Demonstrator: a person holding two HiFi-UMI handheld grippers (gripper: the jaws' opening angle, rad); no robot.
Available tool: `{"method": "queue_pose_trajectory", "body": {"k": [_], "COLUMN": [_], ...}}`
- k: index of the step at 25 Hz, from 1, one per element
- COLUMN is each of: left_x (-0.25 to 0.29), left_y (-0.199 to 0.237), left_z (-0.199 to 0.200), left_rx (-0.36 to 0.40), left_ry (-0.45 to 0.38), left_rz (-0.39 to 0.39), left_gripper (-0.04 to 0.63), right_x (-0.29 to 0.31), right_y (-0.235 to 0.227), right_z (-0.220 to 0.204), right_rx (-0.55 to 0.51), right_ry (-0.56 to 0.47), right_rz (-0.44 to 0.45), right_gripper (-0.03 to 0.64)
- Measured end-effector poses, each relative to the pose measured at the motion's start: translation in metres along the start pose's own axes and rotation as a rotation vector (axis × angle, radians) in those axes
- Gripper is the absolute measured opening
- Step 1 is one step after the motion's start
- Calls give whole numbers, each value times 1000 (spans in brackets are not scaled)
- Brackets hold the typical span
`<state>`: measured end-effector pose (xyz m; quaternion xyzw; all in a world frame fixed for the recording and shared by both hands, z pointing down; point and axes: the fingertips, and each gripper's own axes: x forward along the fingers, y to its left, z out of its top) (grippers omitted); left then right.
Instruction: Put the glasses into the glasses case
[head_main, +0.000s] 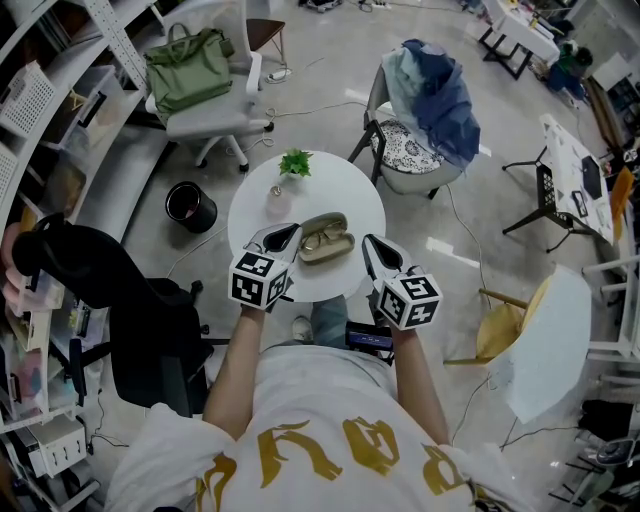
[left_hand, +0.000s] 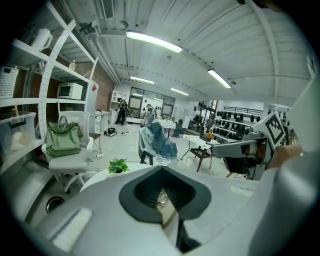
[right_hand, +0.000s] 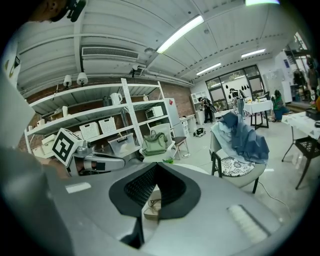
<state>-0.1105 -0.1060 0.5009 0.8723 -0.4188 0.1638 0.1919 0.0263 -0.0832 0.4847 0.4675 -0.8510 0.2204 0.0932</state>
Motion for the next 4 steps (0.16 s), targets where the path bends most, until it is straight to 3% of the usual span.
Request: {"method": "queue_pose_trajectory", "body": {"k": [4], "left_x": [2], "left_y": [-3], "left_z": [2], "left_rx": [7], "left_ry": [0], "left_rz": [-2], "left_gripper": [0], "right_x": [-1], "right_y": [-1], "right_z": [1], "right_rx": [11], "right_ry": [-4], "right_rz": [-4], "right_gripper": [27]}}
